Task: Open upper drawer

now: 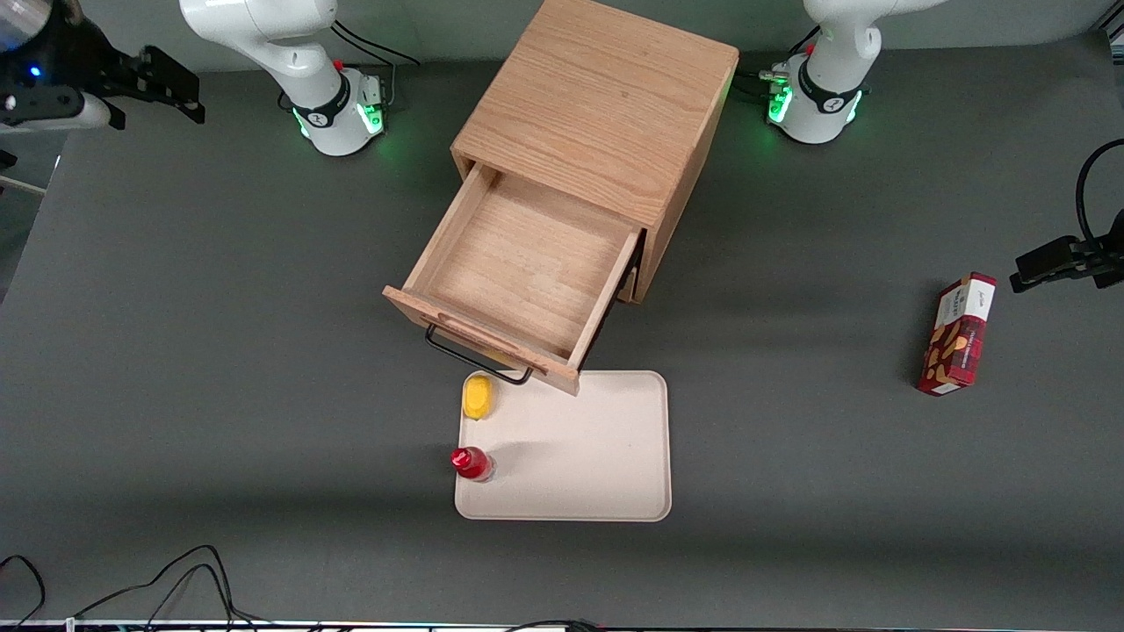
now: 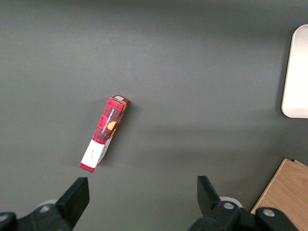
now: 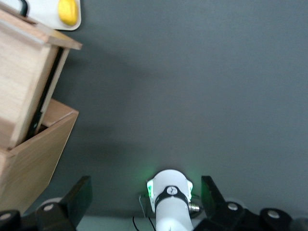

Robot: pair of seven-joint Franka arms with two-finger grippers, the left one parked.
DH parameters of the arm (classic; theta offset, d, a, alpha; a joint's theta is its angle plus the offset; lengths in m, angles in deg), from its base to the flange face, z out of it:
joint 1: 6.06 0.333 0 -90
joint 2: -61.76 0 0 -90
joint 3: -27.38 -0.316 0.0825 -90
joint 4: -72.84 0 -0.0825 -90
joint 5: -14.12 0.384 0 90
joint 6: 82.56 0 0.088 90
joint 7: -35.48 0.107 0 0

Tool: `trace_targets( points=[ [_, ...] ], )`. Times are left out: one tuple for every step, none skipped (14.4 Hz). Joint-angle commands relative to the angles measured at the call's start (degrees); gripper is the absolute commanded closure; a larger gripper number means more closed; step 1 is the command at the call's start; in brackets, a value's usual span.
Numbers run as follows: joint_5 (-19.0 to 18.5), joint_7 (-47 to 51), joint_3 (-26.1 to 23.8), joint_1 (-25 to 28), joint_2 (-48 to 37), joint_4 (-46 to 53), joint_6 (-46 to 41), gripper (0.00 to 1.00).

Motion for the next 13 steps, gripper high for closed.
trace_targets(
  points=[
    [1.1,1.9,2.2,0.1,-10.2,-16.2,8.8,0.00],
    [1.1,1.8,2.8,0.1,-10.4,-16.6,9.2,0.00],
    [0.6,1.8,3.2,0.1,-10.2,-16.4,9.3,0.00],
    [-0.1,1.9,3.2,0.0,-9.6,-15.4,9.3,0.00],
    [-0.4,2.0,3.4,0.0,-8.5,-14.0,9.3,0.00],
    [-0.5,2.1,4.5,0.0,-7.0,-12.5,9.3,0.00],
    [-1.0,2.1,5.3,0.1,-5.0,-10.3,9.2,0.00],
    [-1.2,2.2,5.3,0.1,-2.8,-7.4,8.7,0.00],
    [-1.6,2.1,5.4,0.1,-0.8,-4.8,8.6,0.00],
    [-2.0,2.3,5.4,0.1,0.7,-2.6,7.9,0.00],
    [-2.0,2.3,5.4,0.0,1.6,-1.6,6.7,0.00],
    [-2.0,2.2,5.5,0.0,1.8,-1.5,6.5,0.00],
    [-2.0,2.2,5.5,0.0,1.8,-1.5,6.5,0.00]
  ],
)
